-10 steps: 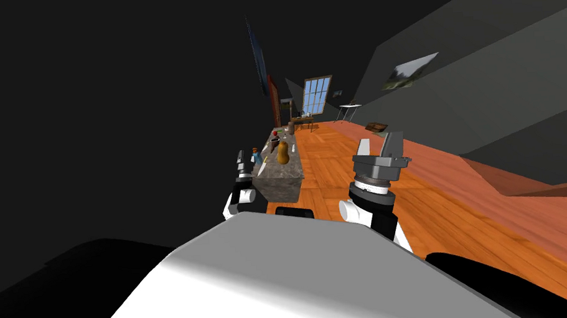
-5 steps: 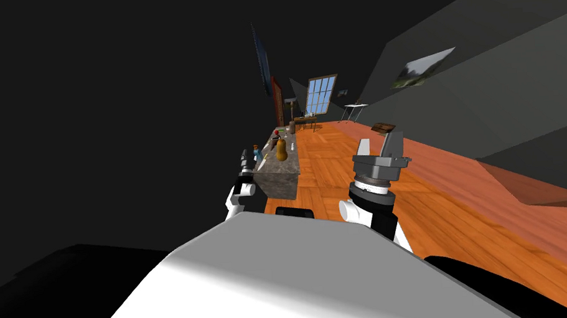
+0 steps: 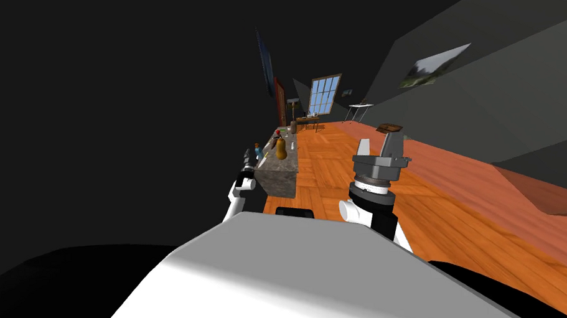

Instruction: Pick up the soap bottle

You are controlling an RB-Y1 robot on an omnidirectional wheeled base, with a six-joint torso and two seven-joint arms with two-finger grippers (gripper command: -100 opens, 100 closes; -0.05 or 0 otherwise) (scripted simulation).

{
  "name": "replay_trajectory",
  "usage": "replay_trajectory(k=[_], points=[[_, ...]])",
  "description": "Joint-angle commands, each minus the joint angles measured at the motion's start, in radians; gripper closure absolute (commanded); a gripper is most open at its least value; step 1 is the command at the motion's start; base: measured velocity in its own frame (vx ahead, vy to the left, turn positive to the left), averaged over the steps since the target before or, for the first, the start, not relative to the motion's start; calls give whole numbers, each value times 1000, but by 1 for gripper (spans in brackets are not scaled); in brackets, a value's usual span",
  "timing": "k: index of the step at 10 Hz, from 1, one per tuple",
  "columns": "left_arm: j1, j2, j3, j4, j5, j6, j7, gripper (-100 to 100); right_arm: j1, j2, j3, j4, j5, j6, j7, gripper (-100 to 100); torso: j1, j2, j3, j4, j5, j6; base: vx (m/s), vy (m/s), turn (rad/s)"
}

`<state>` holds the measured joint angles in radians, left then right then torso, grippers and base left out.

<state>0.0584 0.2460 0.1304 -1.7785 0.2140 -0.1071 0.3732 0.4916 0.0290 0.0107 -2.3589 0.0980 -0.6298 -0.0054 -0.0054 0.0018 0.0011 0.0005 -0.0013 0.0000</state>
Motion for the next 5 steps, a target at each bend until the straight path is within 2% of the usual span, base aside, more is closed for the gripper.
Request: replay_trajectory(k=[1, 2, 3, 4, 5], points=[[-19, 16, 5, 21, 10, 32, 23, -100, 0, 0, 0, 0, 0, 0, 0, 0, 0, 0, 0, 0, 0, 0, -36, -68, 49], [-64, 38, 11, 63, 25, 73, 57, -100, 0, 0, 0, 0, 0, 0, 0, 0, 0, -1, 0, 0, 0, 0, -28, -77, 90], [-68, 38, 11, 73, 25, 78, 57, -100, 0, 0, 0, 0, 0, 0, 0, 0, 0, -1, -1, 0, 0, 0, -28, -71, 52], [-115, 59, 17, 117, 41, 118, 92, -100, 0, 0, 0, 0, 0, 0, 0, 0, 0, -2, -1, 0, 0, 0, -41, -73, 99], [-118, 59, 17, 128, 41, 126, 92, -100, 0, 0, 0, 0, 0, 0, 0, 0, 0, -1, -1, 0, 0, 0, -39, -66, 50]])
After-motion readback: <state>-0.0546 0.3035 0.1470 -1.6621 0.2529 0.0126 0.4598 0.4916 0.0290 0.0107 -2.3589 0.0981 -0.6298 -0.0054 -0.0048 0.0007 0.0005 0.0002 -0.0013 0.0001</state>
